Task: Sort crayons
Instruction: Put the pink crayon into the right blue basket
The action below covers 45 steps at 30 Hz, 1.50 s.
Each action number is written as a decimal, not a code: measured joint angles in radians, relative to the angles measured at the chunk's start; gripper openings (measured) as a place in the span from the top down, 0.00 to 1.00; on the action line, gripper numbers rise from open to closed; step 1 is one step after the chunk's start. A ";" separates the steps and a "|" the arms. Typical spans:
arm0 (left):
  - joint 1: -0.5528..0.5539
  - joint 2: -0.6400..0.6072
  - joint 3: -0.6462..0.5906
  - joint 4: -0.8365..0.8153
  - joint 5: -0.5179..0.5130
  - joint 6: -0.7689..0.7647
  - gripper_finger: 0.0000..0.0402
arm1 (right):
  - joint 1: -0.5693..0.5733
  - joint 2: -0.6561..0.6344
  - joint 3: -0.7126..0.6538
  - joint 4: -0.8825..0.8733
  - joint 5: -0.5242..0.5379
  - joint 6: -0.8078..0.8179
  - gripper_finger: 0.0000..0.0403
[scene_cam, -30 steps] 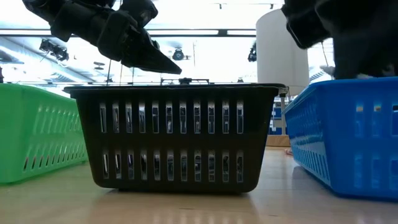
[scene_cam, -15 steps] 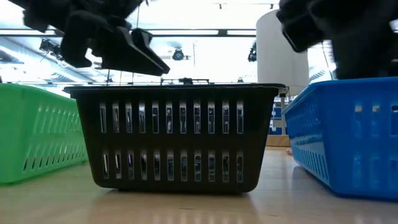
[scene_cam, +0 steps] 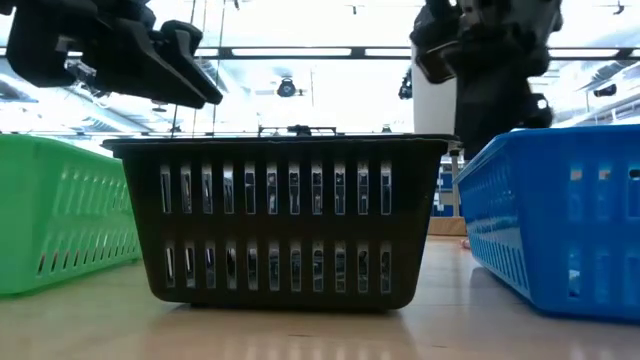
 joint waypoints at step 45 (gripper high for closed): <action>0.005 -0.321 -0.467 0.584 -0.067 0.029 0.57 | -0.254 0.013 0.000 -0.269 -0.012 0.001 0.51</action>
